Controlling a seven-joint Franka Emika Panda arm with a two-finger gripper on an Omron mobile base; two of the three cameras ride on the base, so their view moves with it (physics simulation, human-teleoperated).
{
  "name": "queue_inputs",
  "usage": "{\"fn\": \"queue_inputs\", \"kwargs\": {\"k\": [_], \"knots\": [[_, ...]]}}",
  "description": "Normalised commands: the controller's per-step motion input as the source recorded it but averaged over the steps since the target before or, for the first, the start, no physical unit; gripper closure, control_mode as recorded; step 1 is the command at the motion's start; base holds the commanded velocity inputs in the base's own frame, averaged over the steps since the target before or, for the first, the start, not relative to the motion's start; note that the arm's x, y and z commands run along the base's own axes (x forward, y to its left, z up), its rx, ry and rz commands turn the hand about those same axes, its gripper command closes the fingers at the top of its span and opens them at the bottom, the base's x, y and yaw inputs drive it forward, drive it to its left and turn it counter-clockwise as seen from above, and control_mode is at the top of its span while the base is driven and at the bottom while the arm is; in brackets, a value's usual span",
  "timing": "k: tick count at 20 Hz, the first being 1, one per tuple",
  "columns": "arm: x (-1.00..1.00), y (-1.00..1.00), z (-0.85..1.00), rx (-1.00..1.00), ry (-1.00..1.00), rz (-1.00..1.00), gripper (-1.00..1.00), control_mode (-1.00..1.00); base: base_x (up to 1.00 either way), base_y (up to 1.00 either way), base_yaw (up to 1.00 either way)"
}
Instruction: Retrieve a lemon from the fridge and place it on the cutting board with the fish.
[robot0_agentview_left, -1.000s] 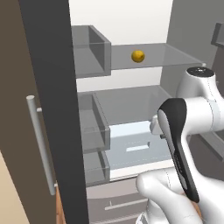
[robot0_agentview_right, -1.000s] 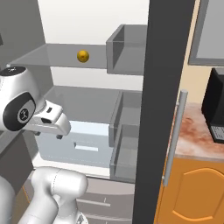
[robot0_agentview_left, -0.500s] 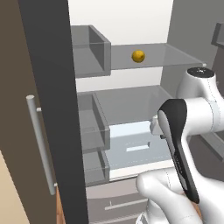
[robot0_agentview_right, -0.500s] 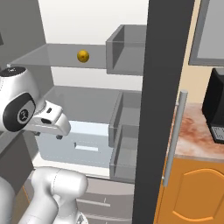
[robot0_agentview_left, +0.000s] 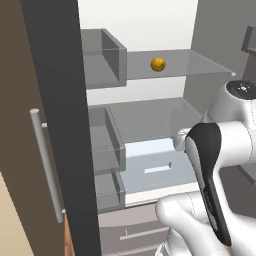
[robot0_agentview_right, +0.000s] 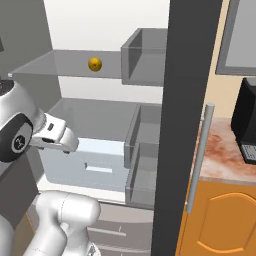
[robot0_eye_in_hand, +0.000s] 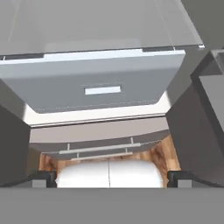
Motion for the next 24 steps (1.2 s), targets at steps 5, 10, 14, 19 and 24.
{"fn": "queue_inputs", "kwargs": {"k": [5, 10, 14, 19, 24], "knots": [[0.07, -0.12, 0.80, -0.09, -0.23, 0.12, -1.00, -1.00, 0.00, 0.00, 0.00], [0.00, -0.07, 0.89, 0.00, -0.15, 0.06, -1.00, -1.00, 0.00, 0.00, 0.00], [0.00, 0.03, 0.74, 0.00, -0.11, 0.01, -1.00, -1.00, 0.00, 0.00, 0.00], [0.05, 0.00, 0.64, 0.00, -0.18, 0.00, -1.00, -1.00, 0.00, 0.00, 0.00], [0.33, 0.06, 0.27, 0.00, -0.36, 0.02, -1.00, -1.00, 0.00, 0.00, 0.00]]}}
